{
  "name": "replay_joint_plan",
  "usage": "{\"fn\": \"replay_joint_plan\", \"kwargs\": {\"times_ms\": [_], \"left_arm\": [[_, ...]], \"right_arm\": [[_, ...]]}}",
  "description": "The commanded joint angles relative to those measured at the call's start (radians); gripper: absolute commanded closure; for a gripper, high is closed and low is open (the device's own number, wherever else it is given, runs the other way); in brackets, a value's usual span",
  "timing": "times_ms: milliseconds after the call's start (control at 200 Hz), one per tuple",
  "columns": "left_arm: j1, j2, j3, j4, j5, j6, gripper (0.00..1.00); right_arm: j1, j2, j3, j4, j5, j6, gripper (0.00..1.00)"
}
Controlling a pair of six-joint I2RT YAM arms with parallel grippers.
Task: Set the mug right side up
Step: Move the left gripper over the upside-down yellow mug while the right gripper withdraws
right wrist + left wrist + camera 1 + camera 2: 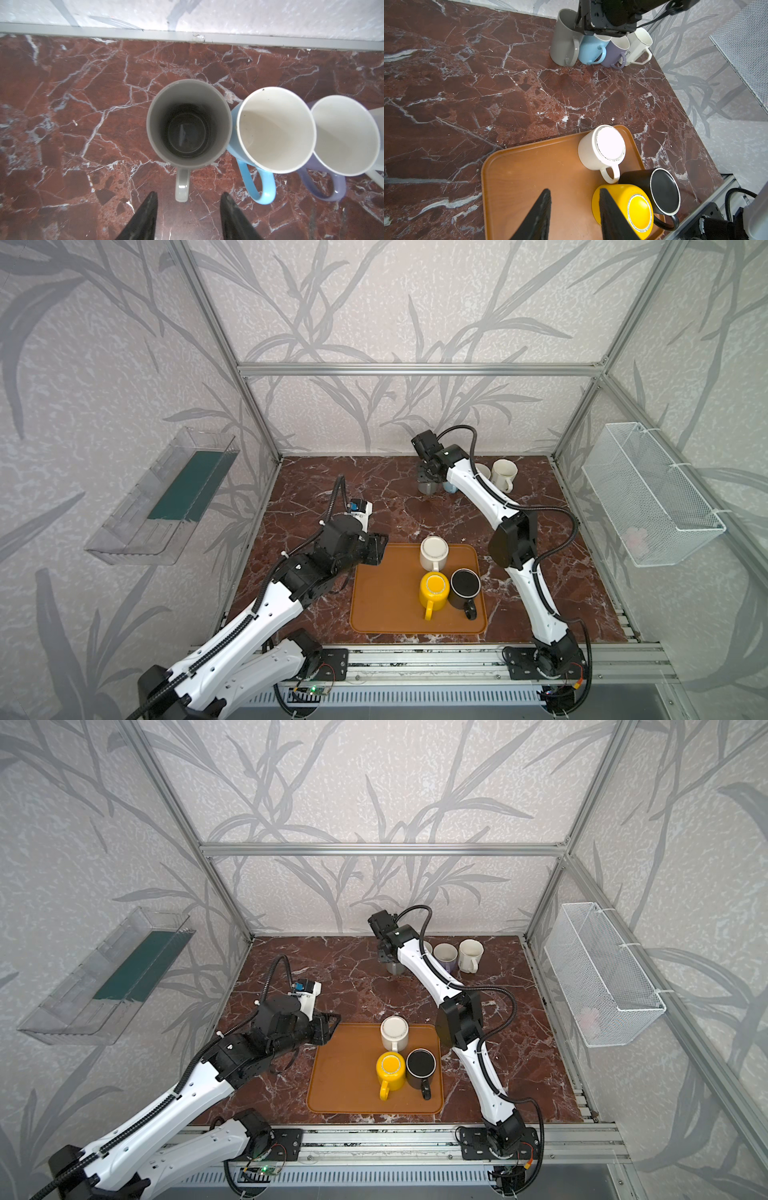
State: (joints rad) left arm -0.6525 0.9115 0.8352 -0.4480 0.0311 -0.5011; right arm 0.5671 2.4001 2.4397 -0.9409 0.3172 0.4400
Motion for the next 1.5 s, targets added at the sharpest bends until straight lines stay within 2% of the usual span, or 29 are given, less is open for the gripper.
{"fn": "replay_joint_plan", "kwargs": {"times_ms": [0,155,355,580,1000,1284,1494], "left_arm": [[-0.003,0.023,-0.020,0.031,0.001,-0.001,0.59],[-0.006,0.062,-0.041,0.066,0.019,0.003,0.59],[-0.013,0.101,-0.067,0.083,0.048,-0.011,0.59],[-0.039,0.130,-0.099,0.104,0.073,-0.032,0.59],[-0.122,0.134,-0.145,0.090,0.075,-0.101,0.59],[-0.242,0.116,-0.210,0.129,0.108,-0.187,0.59],[-0.335,0.122,-0.216,0.139,0.113,-0.206,0.59]], "right_arm": [[-0.005,-0.128,-0.124,0.068,-0.032,-0.063,0.49],[-0.005,-0.334,-0.460,0.283,-0.146,-0.146,0.47],[-0.011,-0.624,-0.902,0.596,-0.171,-0.176,0.41],[-0.034,-0.856,-1.231,0.809,-0.242,-0.201,0.41],[-0.117,-0.926,-1.328,0.857,-0.346,-0.188,0.41],[-0.139,-0.914,-1.326,0.848,-0.357,-0.162,0.41],[-0.141,-0.914,-1.326,0.841,-0.356,-0.159,0.41]]}}
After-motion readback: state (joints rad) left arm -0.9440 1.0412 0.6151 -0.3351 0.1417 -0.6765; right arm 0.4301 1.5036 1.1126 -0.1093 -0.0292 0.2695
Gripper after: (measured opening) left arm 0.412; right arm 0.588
